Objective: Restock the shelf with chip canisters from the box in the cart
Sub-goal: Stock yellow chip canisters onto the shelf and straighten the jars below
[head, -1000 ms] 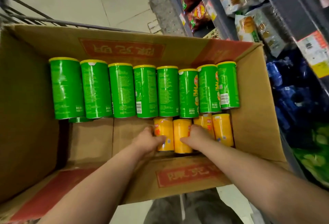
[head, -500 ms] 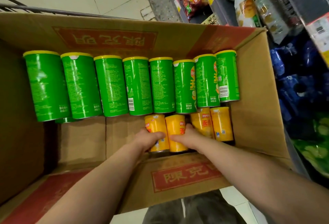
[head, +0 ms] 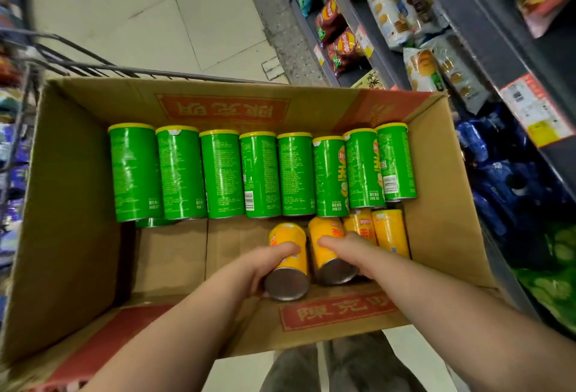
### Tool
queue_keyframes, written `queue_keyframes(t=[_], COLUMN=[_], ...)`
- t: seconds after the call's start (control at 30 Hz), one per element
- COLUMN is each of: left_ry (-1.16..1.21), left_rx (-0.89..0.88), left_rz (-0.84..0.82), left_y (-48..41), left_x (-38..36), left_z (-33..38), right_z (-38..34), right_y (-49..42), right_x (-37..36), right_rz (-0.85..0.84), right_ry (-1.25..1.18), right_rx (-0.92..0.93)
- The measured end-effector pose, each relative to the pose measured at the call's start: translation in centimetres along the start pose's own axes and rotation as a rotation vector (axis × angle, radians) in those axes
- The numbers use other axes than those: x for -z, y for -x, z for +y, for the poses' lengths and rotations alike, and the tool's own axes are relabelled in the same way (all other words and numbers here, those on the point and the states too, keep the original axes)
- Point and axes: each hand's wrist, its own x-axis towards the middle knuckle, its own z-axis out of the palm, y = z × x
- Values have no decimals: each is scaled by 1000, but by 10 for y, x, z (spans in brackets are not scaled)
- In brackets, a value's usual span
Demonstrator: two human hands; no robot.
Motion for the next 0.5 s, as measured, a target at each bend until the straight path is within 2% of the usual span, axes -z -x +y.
queue_keyframes(t=[0.33,0.5], left_ry=[-3,-93], left_rx=[-174,-359], left_rz=[157,248], left_y=[34,58], left_x=[3,0], left_z=[-4,-5], right_z=[-1,6], right_y=[35,59], right_x=[15,20], right_rz=[-113,27], right_ry=[6,33], right_rx=[22,135])
